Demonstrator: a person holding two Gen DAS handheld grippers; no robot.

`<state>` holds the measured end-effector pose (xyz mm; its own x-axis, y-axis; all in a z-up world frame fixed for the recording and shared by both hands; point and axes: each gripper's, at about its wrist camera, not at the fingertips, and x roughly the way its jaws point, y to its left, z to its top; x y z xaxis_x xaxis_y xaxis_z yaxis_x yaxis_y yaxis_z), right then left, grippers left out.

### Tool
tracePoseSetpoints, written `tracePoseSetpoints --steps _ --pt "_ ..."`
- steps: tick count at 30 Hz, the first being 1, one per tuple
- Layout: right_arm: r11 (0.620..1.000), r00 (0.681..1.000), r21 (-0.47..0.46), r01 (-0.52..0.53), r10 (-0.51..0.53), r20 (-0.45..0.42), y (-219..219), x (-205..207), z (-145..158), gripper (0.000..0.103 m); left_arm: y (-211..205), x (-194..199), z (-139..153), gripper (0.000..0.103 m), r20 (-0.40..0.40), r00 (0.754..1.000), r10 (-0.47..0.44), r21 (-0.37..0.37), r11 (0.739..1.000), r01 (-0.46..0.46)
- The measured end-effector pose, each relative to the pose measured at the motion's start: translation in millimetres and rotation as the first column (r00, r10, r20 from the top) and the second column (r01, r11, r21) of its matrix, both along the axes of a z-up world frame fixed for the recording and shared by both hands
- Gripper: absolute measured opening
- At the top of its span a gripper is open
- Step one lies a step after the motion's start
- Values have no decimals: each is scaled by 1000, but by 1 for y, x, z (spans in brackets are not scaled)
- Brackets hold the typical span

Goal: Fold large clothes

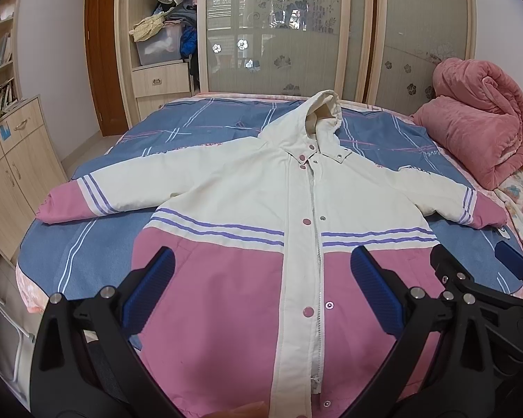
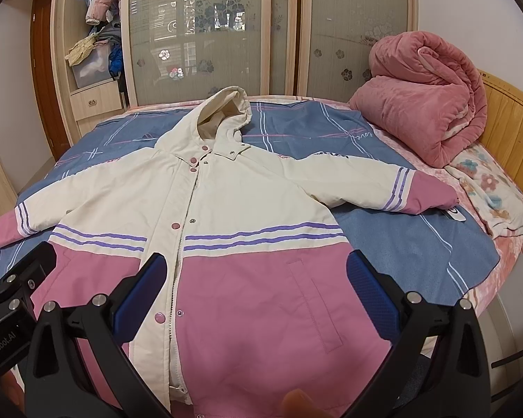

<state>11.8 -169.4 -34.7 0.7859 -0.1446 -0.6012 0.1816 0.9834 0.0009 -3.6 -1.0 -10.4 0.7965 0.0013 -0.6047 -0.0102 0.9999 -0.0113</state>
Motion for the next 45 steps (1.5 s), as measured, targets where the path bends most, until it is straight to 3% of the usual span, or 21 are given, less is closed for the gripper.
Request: tracePoseSetpoints --steps 45 --pt "1000 1000 -6 1 -1 -3 3 1 1 102 2 1 -1 101 -11 1000 2 -4 1000 -2"
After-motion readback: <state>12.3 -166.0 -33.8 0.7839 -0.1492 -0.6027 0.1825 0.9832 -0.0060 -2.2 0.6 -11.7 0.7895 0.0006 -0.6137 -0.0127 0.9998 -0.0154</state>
